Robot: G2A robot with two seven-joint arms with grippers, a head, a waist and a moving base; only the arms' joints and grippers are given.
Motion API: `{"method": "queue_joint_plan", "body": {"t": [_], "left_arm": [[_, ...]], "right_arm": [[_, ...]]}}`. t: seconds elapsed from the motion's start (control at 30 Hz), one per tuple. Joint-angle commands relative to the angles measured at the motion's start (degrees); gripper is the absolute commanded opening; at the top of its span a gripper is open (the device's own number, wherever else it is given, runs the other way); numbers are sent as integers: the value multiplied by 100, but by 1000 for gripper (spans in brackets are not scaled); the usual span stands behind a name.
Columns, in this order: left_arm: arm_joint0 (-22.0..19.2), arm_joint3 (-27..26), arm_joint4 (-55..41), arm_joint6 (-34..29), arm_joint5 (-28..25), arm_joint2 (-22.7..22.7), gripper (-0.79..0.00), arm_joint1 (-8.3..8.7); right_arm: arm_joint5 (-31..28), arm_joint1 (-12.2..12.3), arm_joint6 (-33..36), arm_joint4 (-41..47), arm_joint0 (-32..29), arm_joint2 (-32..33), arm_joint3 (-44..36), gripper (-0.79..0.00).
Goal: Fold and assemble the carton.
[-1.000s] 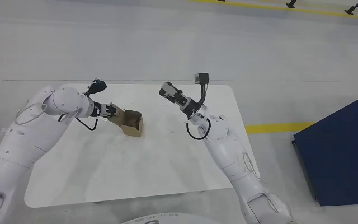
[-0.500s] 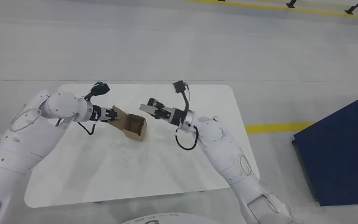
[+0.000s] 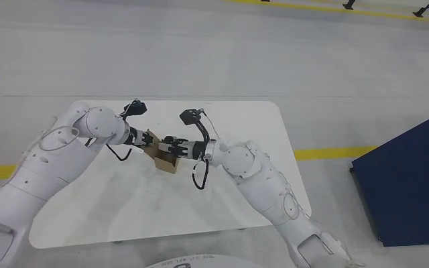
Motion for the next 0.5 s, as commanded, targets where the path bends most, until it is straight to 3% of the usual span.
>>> {"method": "queue_joint_plan", "body": {"t": [0.0, 0.17, 0.47], "left_arm": [[-6, 43, -6, 18, -49, 29, -785, -23], [-16, 89, 38, 29, -186, 94, -785, -67], [4, -5, -56, -9, -376, -6, -785, -81]], "right_arm": [[0, 0, 4, -1, 1, 1, 3, -785], [25, 0, -34, -29, -5, 5, 16, -785], [1554, -7, 313, -929, 137, -272, 75, -785]]}}
